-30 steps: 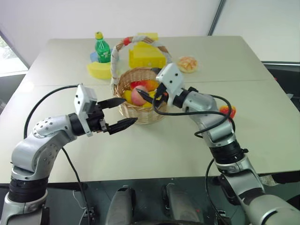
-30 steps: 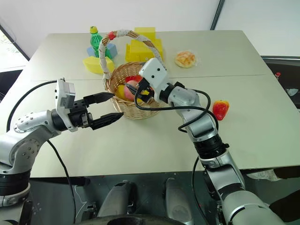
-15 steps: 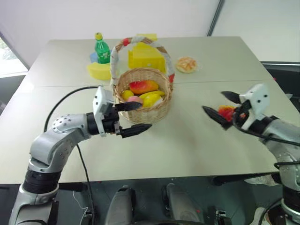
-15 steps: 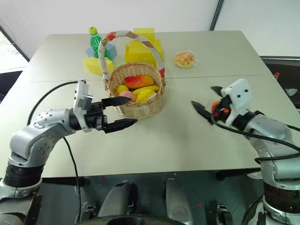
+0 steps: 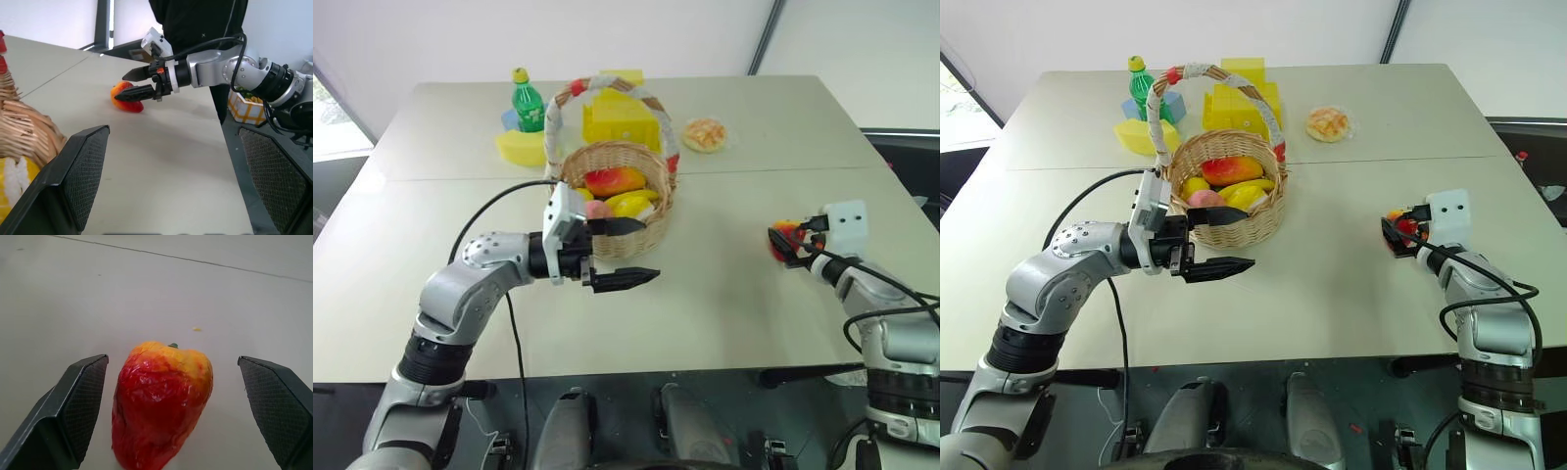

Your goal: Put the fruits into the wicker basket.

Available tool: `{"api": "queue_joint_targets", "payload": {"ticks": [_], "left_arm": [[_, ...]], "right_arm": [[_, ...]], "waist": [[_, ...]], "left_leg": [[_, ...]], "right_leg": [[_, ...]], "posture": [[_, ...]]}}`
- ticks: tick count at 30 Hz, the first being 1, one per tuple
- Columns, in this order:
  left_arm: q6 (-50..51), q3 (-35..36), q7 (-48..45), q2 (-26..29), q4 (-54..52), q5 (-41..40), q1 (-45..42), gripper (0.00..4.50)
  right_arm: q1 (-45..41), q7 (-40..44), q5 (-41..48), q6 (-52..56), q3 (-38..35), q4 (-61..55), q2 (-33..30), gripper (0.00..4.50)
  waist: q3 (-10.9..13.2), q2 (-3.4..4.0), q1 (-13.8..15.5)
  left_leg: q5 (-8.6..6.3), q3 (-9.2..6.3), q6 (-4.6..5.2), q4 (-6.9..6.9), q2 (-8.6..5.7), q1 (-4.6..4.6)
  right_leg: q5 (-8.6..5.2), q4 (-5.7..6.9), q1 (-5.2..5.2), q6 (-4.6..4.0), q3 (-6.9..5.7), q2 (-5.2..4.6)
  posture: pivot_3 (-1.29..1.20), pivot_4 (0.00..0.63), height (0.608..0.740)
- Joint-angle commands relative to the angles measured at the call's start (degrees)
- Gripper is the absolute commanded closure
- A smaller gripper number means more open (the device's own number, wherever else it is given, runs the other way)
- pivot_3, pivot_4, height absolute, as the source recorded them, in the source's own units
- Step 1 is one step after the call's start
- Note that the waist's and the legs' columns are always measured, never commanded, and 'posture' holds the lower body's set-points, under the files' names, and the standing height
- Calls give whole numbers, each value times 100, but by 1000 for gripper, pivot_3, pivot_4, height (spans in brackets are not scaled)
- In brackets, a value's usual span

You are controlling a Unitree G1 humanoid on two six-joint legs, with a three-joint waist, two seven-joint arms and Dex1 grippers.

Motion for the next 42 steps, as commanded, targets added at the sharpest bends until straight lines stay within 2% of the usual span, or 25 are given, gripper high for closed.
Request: {"api": "queue_joint_targets", "payload": {"ticks": [1, 3, 4, 6, 9, 10, 12, 15, 17, 19, 21, 23, 26, 28, 31, 35, 37, 38, 40, 41, 42], "left_arm": [[-92, 127, 80, 24, -283, 0, 63, 0], [-89, 155, 129, 35, -336, -4, 118, 0], [-90, 162, 145, 42, -360, -4, 147, 0], [-89, 178, 171, 52, -393, 2, 193, 0], [-85, 218, 201, 62, -406, 7, 229, 0], [-87, 233, 205, 71, -404, 11, 241, 0], [-90, 263, 217, 97, -408, 13, 265, 0], [-64, 490, 267, 259, -378, -1, 375, 0], [-35, 680, 304, 375, -326, -29, 447, 0], [-7, 1048, 317, 584, -221, -82, 566, 0], [-4, 1254, 306, 731, -170, -99, 641, 0], [-22, 1358, 277, 849, -157, -69, 707, 0], [-43, 1445, 304, 905, -207, -64, 773, 0], [-52, 1458, 375, 879, -256, -48, 778, 0], [-8, 1525, 521, 823, -431, -113, 855, 0], [-14, 1509, 665, 785, -599, -124, 971, 0], [-22, 1518, 751, 765, -619, -141, 970, 0], [-20, 1523, 779, 757, -628, -154, 966, 0], [-21, 1520, 808, 761, -634, -170, 961, 0], [-25, 1515, 816, 766, -632, -172, 961, 0], [-26, 1515, 819, 773, -632, -178, 964, 0]], "right_arm": [[-170, -45, -76, -224, -22, 286, 13, 81], [-210, 10, -54, -278, 7, 427, 44, 81], [-224, 43, -20, -299, -1, 455, 62, 309], [-246, 84, 27, -330, -12, 448, 84, 915], [-267, 81, 10, -331, 5, 328, 61, 2359], [-258, 84, -19, -318, 31, 261, 27, 2590], [-224, 129, -59, -296, 84, 115, -45, 2606], [-92, 732, 50, -376, 351, -777, -389, 2606], [-13, 1326, 329, -428, 562, -1475, -610, 2606], [-50, 2121, 968, -332, 950, -2577, -825, 2606], [-270, 2361, 1370, -105, 1222, -3066, -809, 2606], [-778, 2144, 1269, -19, 1699, -3022, -458, 2606], [-1556, 1388, 748, -33, 2545, -2384, 659, 2606], [-1895, 1074, 356, -39, 2959, -1926, 1143, 2606], [-2445, 509, -87, -182, 3102, -1024, 1806, 2606], [-2856, 174, -447, -662, 2999, -55, 2220, 2606], [-2925, 155, -497, -761, 2936, 155, 2286, 1563], [-2930, 183, -517, -793, 2937, 183, 2291, 1210], [-2886, 279, -519, -853, 2965, 30, 2288, 227], [-2839, 380, -512, -903, 2996, -124, 2245, 45], [-2781, 497, -521, -980, 3043, -300, 2173, 45]], "waist": [[0, 0, 6], [0, 0, 9], [0, 0, 9], [0, 1, 3], [0, 2, -1], [0, 2, -1], [0, 2, -2], [7, 13, -13], [7, 15, -19], [8, 16, -31], [7, 14, -32], [7, 14, -27], [6, 12, -23], [6, 12, -13], [6, 12, 15], [5, 10, 23], [5, 10, 15], [5, 10, 7], [5, 10, -8], [5, 10, -16], [6, 11, -26]], "left_leg": [[0, 0, 0, 0, 0, 0], [0, -1, 0, 0, 0, -1], [0, -2, 0, 0, 0, -1], [0, -1, 0, 0, 0, -1], [0, -2, 0, 0, 1, 0], [0, -2, 0, 0, 1, 0], [0, -2, 0, 0, 1, 0], [0, -2, 0, 0, 1, -1], [0, -3, 0, 0, 2, -1], [-1, -4, 1, -1, 7, 0], [-1, -10, 2, -2, 13, 1], [-1, -12, 2, -2, 15, 2], [0, -9, 0, 0, 11, 4], [1, -12, -2, 0, 11, 1], [5, -14, -9, -2, 9, -15], [5, -7, -9, -2, -3, -18], [5, -9, -9, -3, -3, -17], [5, -9, -9, -3, -2, -17], [5, -8, -9, -3, -1, -17], [5, -8, -9, -3, -1, -17], [5, -8, -9, -3, 0, -17]], "right_leg": [[0, 0, 0, 0, 0, 0], [0, 0, 0, 0, 0, 0], [0, 0, 0, 0, 0, 0], [0, 0, 0, 0, 0, -1], [0, 0, 0, 0, 0, 0], [0, 0, 0, 0, 0, 0], [0, 0, 0, 0, 0, 0], [0, 0, -2, 0, 0, 0], [0, 0, -5, 1, 1, 2], [0, 0, -5, 1, 1, 6], [0, 1, -5, 1, -2, 13], [0, 2, -4, 1, -5, 12], [0, 5, -4, 0, -4, 7], [-1, 7, -7, -1, -7, 7], [0, 8, -22, -2, -11, -10], [2, 5, -23, 0, -9, -31], [2, 5, -22, 0, -10, -31], [2, 5, -22, 0, -10, -30], [2, 5, -22, 0, -10, -29], [2, 5, -23, 0, -10, -28], [2, 5, -23, 0, -10, -26]], "posture": [[0, 150, 740], [0, 150, 740], [0, 150, 740], [0, 150, 740], [0, 150, 740], [0, 150, 740], [0, 150, 740], [0, 150, 740], [0, 150, 740], [0, 150, 740], [0, 150, 740], [0, 150, 740], [0, 150, 740], [0, 150, 740], [0, 150, 740], [0, 150, 740], [0, 150, 740], [0, 150, 740], [0, 150, 740], [0, 150, 740], [0, 150, 740]]}}
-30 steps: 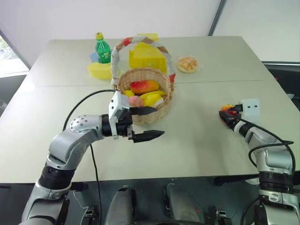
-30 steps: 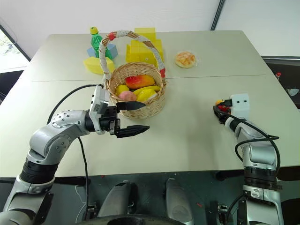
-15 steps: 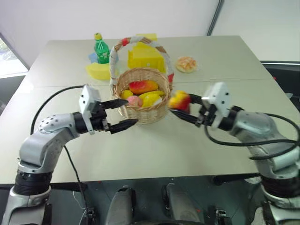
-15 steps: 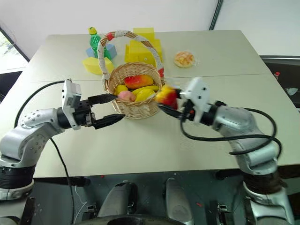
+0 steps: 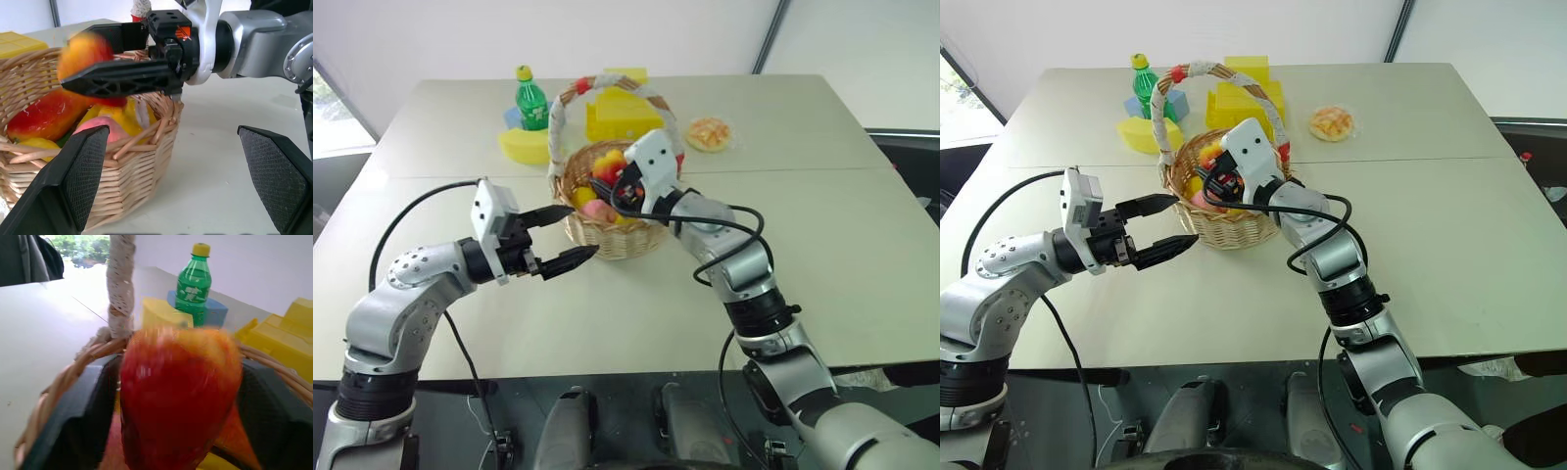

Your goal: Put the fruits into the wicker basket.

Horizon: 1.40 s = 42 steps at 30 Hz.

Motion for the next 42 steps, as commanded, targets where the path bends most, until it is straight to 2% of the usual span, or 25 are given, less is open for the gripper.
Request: {"api": "queue_joint_targets", "payload": {"ticks": [1, 7, 10, 14, 17, 23, 26, 33, 37, 41, 42], "left_arm": [[-51, 119, 38, 11, -208, -104, -27, 0], [-40, 38, 22, -21, -152, -141, -117, 0], [-43, -48, -15, -69, -102, -152, -183, 0], [-54, -156, -32, -173, -2, -102, -311, 0], [-78, -219, -71, -237, 96, -88, -466, 0], [-113, -262, -32, -330, 145, -60, -570, 0], [-148, -209, 78, -410, 95, -60, -581, 0], [-209, -150, 236, -473, 17, -50, -528, 0], [-290, -206, 228, -509, 69, -11, -565, 0], [-375, -290, 164, -574, 186, 63, -679, 0], [-397, -327, 132, -605, 239, 68, -735, 0]], "right_arm": [[96, 378, 62, -264, -12, -771, -137, 45], [1055, 1576, 1519, 432, -664, -2808, -1073, 45], [1408, 1424, 1792, 801, -1099, -3107, -1392, 45], [1410, 691, 1435, 992, -1391, -2623, -1341, 45], [1016, -144, 975, 722, -1484, -1621, -866, 45], [580, -318, 673, 8, -1441, -521, -421, 45], [522, -327, 671, -231, -1494, -283, -298, 910], [668, -271, 690, -371, -1530, -433, -310, 4439], [805, -245, 707, -343, -1611, -755, -431, 4476], [1017, -418, 880, -321, -2157, -1267, -685, 4476], [1109, -483, 848, -353, -2451, -1350, -911, 4476]], "waist": [[0, 1, -11], [0, 0, 35], [0, -1, 28], [0, -1, -15], [0, -1, -43], [1, 1, -9], [1, 1, 1], [1, 1, 5], [2, 2, 2], [3, 3, 37], [3, 3, 46]], "left_leg": [[0, 0, 0, -1, 1, 0], [-1, -4, 2, -4, 4, 0], [-1, -5, 2, -3, 3, 2], [0, 3, 1, -3, 3, 12], [0, 3, 0, -4, 5, 14], [2, 3, -4, -11, 4, 7], [2, 3, -4, -11, 3, 6], [2, 2, -4, -11, 3, 6], [2, 2, -4, -11, 3, 6], [2, 0, -4, -11, 3, 3], [2, 0, -4, -11, 2, 2]], "right_leg": [[0, 0, 0, 0, 0, 2], [0, -2, 2, 0, -2, 2], [0, -5, 8, 0, -2, 0], [0, -3, 10, 0, 0, 13], [-1, 0, 8, -2, 2, 25], [-1, -1, 2, -2, 4, 21], [-1, -3, 1, -1, 4, 13], [-1, -2, 1, -1, 3, 13], [-1, -1, 1, -1, 3, 13], [-1, -2, 1, -1, 2, 11], [-1, -4, 1, -1, 3, 9]], "posture": [[0, 150, 740], [0, 150, 740], [0, 150, 740], [0, 150, 740], [0, 150, 740], [0, 150, 740], [0, 150, 740], [0, 150, 740], [0, 150, 740], [0, 150, 740], [0, 150, 740]]}}
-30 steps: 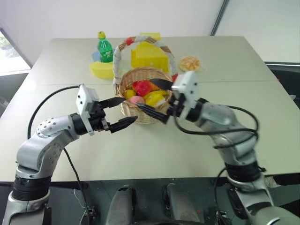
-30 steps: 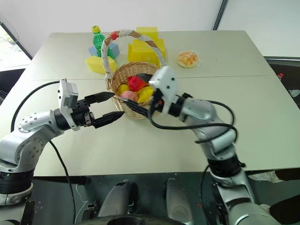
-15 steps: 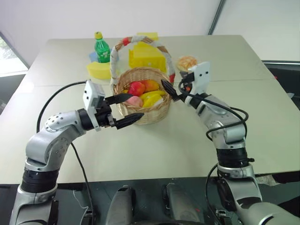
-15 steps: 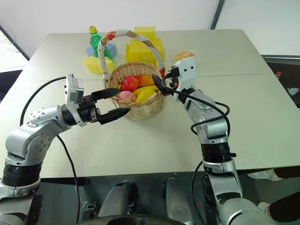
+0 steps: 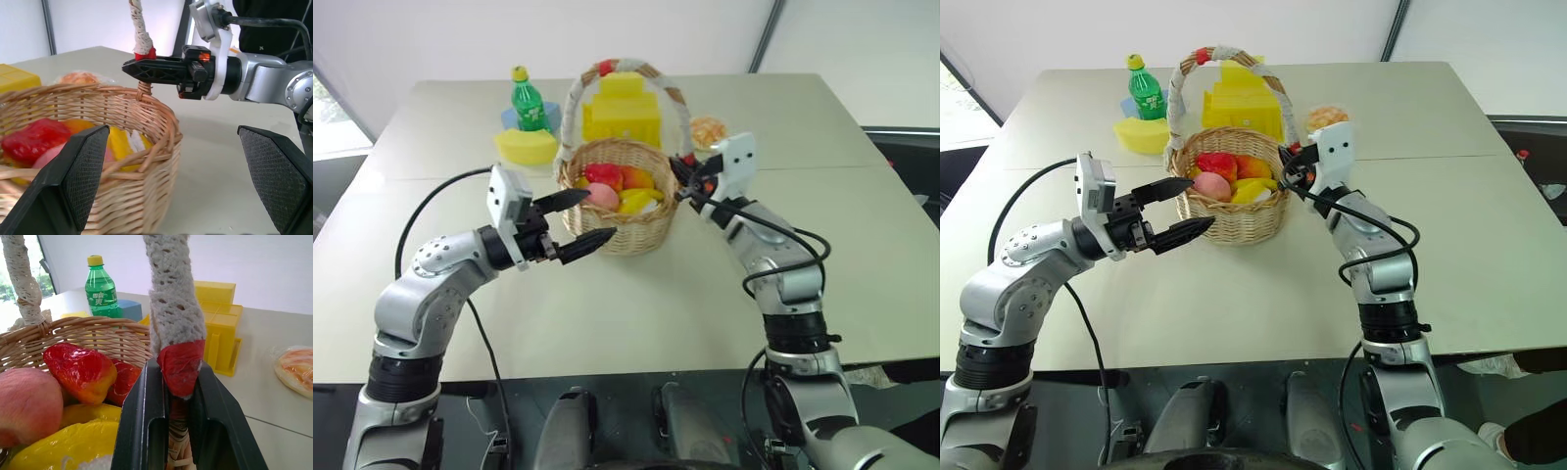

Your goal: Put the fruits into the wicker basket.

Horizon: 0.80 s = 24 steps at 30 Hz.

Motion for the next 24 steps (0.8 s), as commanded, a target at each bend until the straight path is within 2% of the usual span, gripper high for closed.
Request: {"api": "queue_joint_targets", "payload": {"ticks": [1, 3, 7, 14, 15, 16, 20, 22, 24], "left_arm": [[-162, -70, -106, -60, 48, 42, -221, 0], [-213, -180, -195, -124, 186, 85, -330, 0], [-309, -357, -343, -247, 391, 176, -496, 0], [-391, -480, -414, -449, 600, 287, -723, 0], [-382, -475, -411, -453, 585, 288, -714, 0], [-381, -469, -412, -455, 584, 292, -703, 0], [-365, -439, -365, -477, 633, 294, -656, 0], [-389, -455, -326, -502, 697, 351, -608, 0], [-430, -461, -245, -526, 755, 461, -536, 0]], "right_arm": [[82, -207, 68, -152, -899, -648, -514, 4476], [267, -332, -42, -173, -1449, -599, -970, 4476], [545, -660, -435, -278, -1907, -119, -1572, 4476], [467, -1145, -599, -887, -2353, 1128, -1677, 4476], [482, -1137, -537, -919, -2373, 1155, -1648, 3367], [510, -1125, -507, -940, -2360, 1126, -1629, 3172], [656, -1163, -468, -864, -2353, 765, -1617, 954], [836, -1223, -571, -796, -2406, 459, -1701, 84], [1027, -1286, -606, -767, -2537, 154, -1759, 84]], "waist": [[0, 0, 12], [0, 0, 50], [0, 0, 12], [1, 15, -168], [2, 15, -175], [2, 15, -176], [2, 15, -159], [1, 16, -144], [1, 16, -112]], "left_leg": [[0, 1, 0, 0, -2, -1], [0, -1, 0, 1, -5, -3], [-3, 5, 5, 0, -16, -4], [-2, 15, 4, -2, -3, 9], [-2, 14, 4, -2, -3, 10], [-2, 14, 4, -3, -3, 10], [-1, 9, 3, -2, -1, 10], [-1, 8, 3, -2, -2, 9], [-1, 7, 3, -2, -3, 8]], "right_leg": [[0, -1, 0, 0, 1, -2], [0, -4, 3, 0, -3, -3], [0, -16, 6, 0, -2, 0], [0, -4, 6, 0, 10, 20], [0, -2, 6, 0, 12, 20], [0, -2, 6, 0, 12, 21], [0, 0, 6, 1, 13, 20], [0, 0, 6, 1, 13, 18], [0, 0, 6, 1, 13, 16]], "posture": [[0, 150, 740], [0, 150, 740], [0, 150, 740], [0, 150, 740], [0, 150, 740], [0, 150, 740], [0, 150, 740], [0, 150, 740], [0, 150, 740]]}}
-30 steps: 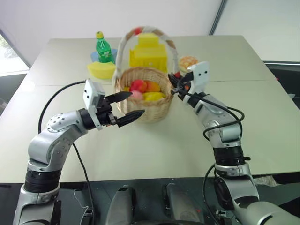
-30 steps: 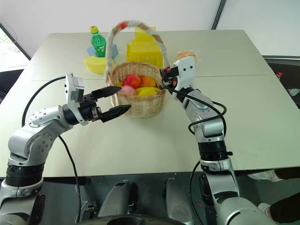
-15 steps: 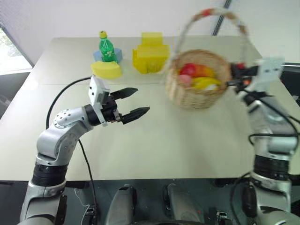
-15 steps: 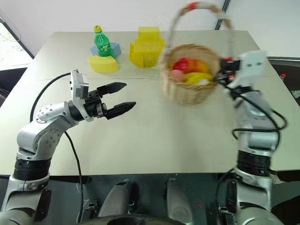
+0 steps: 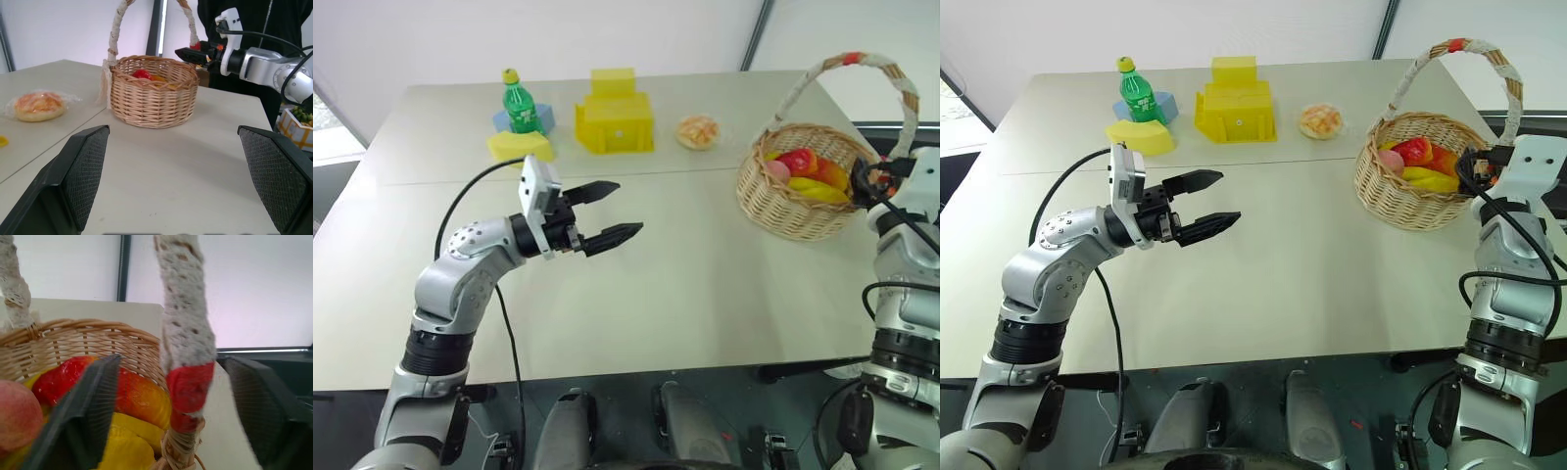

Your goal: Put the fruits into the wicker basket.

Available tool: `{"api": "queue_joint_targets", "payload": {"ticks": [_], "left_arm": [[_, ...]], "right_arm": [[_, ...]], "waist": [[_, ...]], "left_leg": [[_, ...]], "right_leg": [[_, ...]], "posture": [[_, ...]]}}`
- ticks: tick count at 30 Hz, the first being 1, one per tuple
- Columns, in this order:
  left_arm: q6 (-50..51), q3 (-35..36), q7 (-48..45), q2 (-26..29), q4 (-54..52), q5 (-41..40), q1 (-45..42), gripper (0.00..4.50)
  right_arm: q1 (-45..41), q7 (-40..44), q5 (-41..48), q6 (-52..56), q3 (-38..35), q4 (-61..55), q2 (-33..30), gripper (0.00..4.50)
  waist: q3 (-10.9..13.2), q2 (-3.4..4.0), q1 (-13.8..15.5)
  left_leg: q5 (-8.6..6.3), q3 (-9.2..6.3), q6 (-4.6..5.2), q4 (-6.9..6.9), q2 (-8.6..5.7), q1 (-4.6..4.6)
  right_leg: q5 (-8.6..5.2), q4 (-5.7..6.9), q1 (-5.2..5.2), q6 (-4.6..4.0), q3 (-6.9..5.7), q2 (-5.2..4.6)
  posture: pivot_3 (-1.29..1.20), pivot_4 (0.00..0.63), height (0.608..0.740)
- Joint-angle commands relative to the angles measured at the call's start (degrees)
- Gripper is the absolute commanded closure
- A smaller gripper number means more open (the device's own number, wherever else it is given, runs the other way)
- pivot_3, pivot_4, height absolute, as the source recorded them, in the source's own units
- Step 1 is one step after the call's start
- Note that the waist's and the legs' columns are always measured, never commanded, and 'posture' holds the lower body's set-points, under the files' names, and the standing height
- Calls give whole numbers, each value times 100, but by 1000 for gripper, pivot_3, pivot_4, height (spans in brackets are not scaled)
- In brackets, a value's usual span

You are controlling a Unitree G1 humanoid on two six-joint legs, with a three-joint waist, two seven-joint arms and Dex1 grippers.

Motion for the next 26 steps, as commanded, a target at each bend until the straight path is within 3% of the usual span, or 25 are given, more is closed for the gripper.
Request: {"api": "queue_joint_targets", "payload": {"ticks": [1, 6, 12, 18, 26], "left_arm": [[-163, 106, 153, -22, 76, 151, 124, 0], [-478, 478, 365, 261, 431, 541, 667, 0], [-863, 881, 290, 729, 943, 823, 1137, 0], [-787, 1375, 681, 845, 667, 851, 1644, 0], [-714, 1759, 852, 819, 102, 696, 2252, 0]], "right_arm": [[235, -114, -6, -10, -373, -742, -186, 84], [1291, 863, 475, -30, -510, -1940, -405, 84], [2289, 2586, 1211, 215, 783, -3092, -755, 84], [1455, 2887, 1286, 284, 1994, -2601, -256, 84], [966, 3200, 1087, -66, 2195, -1696, -133, 84]], "waist": [[0, 0, 19], [-2, 4, 92], [-2, 4, 72], [-1, -1, 88], [-2, -5, 139]], "left_leg": [[0, 1, 0, 0, 0, 0], [-1, 1, 1, -2, 0, 0], [-1, 2, 2, -2, 8, 10], [-1, 0, 2, 0, 9, 8], [-1, -6, 1, 0, 4, 0]], "right_leg": [[0, 0, 0, 0, 0, -2], [-1, -4, 0, 1, 1, -2], [0, -5, 5, 1, 0, 5], [0, -5, 8, 1, -3, -4], [0, -11, 8, 1, -12, -25]], "posture": [[0, 150, 740], [0, 150, 740], [0, 150, 740], [0, 150, 740], [0, 150, 740]]}}
